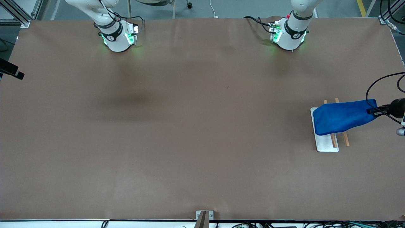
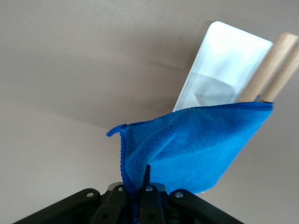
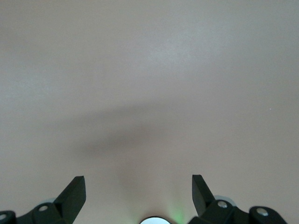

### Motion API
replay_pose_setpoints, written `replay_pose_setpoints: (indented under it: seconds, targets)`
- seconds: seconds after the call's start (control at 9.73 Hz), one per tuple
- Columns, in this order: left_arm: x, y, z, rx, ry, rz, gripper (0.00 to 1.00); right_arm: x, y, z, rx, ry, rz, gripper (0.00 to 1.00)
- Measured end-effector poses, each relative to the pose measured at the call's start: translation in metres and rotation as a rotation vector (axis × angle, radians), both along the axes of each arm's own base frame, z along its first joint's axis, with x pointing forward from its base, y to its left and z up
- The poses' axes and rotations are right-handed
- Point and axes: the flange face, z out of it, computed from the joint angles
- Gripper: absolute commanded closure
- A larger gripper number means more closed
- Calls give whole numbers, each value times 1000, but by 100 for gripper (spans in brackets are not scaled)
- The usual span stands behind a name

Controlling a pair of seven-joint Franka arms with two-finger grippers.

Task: Right arm passes towel to left arm to hang

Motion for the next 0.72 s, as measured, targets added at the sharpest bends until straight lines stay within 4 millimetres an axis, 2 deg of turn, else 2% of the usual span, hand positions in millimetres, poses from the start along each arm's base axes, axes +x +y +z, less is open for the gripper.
replay_pose_setpoints:
  seconds: [0.1, 0.21, 0.51, 0.72]
  targets:
    - [-1, 6, -5, 8, 2, -13, 23, 0, 0, 0, 0, 2, 0, 0]
    - [0, 7, -9, 13, 5, -19, 0, -1, 0, 0, 1, 4, 0, 0]
    - [5, 8, -2, 16, -19, -42, 0, -1, 0, 0, 1, 7, 1, 0]
    - [14, 14, 24, 34, -65, -39, 0, -1, 0, 0, 1, 7, 2, 0]
